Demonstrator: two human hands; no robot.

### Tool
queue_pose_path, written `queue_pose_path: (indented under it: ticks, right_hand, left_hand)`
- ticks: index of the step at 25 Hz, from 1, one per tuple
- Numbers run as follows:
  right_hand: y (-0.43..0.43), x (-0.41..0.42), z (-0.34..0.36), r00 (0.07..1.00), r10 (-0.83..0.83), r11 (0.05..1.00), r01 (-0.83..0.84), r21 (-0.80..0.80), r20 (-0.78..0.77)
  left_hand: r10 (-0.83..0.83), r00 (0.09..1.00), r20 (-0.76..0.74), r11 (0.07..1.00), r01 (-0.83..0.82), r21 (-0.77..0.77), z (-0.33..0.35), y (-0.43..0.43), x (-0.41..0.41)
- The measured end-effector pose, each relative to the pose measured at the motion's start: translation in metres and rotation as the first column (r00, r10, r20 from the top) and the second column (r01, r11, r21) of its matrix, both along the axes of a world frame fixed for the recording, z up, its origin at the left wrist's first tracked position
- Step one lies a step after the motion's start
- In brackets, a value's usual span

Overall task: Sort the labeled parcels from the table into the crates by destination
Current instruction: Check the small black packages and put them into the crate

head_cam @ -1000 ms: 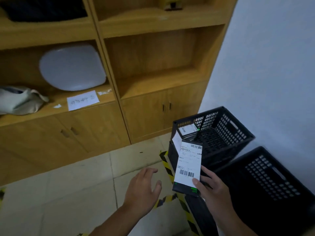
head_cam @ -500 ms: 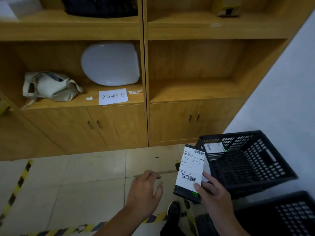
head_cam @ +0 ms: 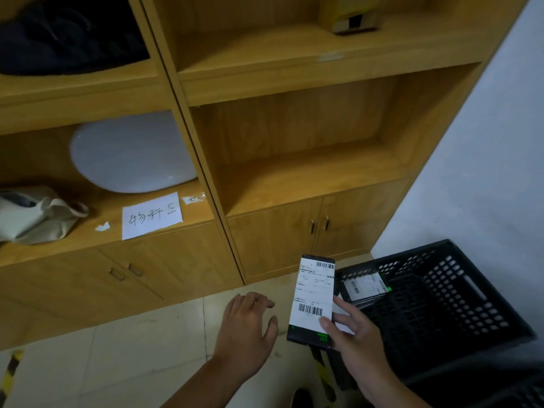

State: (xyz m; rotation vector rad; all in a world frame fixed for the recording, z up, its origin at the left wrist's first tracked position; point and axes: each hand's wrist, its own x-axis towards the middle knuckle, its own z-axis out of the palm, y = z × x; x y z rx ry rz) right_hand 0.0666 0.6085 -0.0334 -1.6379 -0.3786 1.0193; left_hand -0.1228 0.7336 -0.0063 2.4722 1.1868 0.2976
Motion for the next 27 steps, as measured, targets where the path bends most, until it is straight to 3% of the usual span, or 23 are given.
queue_pose_path:
  ticks: [4,11,18,23,27]
  right_hand:
    - [0.039,0.024,-0.004,0.996,-0.083,0.996,0.082,-0.028,-0.036]
    - [0.107,0.055,-0.013,0.951,-0.303,0.952,0.306,-0.034,0.06]
    - [0.132,0.062,-0.011,0.762,-0.647,0.761,0.643,-0.087,-0.023]
    - [0.1,0.067,-0.014,0.589,-0.808,0.585,0.802,-0.118,-0.006]
    - [0.087,0.084,-0.025,0.521,-0.853,0.518,0.846,-0.123,-0.009]
  left_hand:
    - [-0.045,0.999,0.002,0.999,0.045,-0.003,0.005,0.047,0.026]
    - [-0.274,0.961,-0.022,0.961,0.273,-0.05,-0.007,0.162,0.083]
    - [-0.562,0.823,-0.082,0.827,0.561,-0.033,-0.013,0.248,0.172]
    - [-0.747,0.661,-0.072,0.663,0.735,-0.139,-0.017,0.227,0.24]
    - [-0.831,0.552,-0.072,0.556,0.818,-0.146,-0.012,0.202,0.286]
